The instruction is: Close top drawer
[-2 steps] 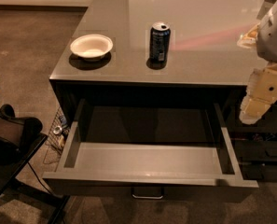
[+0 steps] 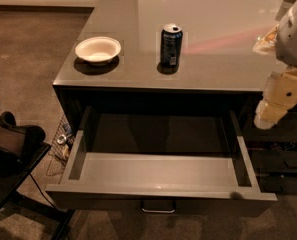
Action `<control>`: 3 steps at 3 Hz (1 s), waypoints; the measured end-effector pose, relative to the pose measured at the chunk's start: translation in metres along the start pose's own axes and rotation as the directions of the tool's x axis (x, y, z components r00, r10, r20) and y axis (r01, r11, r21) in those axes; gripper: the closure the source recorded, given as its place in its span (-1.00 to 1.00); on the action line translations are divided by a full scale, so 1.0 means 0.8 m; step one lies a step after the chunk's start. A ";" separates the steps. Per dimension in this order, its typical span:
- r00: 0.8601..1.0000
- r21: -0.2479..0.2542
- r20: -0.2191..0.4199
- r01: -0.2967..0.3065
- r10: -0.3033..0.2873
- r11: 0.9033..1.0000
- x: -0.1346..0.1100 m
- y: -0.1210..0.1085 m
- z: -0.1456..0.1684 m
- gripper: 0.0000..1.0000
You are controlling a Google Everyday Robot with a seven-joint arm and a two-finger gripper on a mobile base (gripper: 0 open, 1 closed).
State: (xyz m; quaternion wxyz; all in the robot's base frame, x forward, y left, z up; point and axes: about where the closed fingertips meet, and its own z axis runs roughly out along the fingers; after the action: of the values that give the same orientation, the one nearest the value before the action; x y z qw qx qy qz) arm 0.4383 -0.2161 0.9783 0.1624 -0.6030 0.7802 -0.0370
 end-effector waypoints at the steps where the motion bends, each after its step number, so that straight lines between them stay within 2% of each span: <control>1: 1.000 0.007 0.020 -0.012 0.012 1.000 0.011 0.009 0.010 -0.34; 2: 0.998 0.028 0.054 -0.035 0.034 0.999 0.037 0.030 0.028 0.13; 3: 0.995 0.063 0.082 -0.060 0.055 0.996 0.076 0.070 0.045 0.60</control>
Offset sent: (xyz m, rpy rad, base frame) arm -0.0428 -0.0407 -0.0677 0.0960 -0.0630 -0.0553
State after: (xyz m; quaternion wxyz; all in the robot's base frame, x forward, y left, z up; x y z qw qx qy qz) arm 0.3834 -0.2543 0.9176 0.2143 -0.5757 0.7884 -0.0334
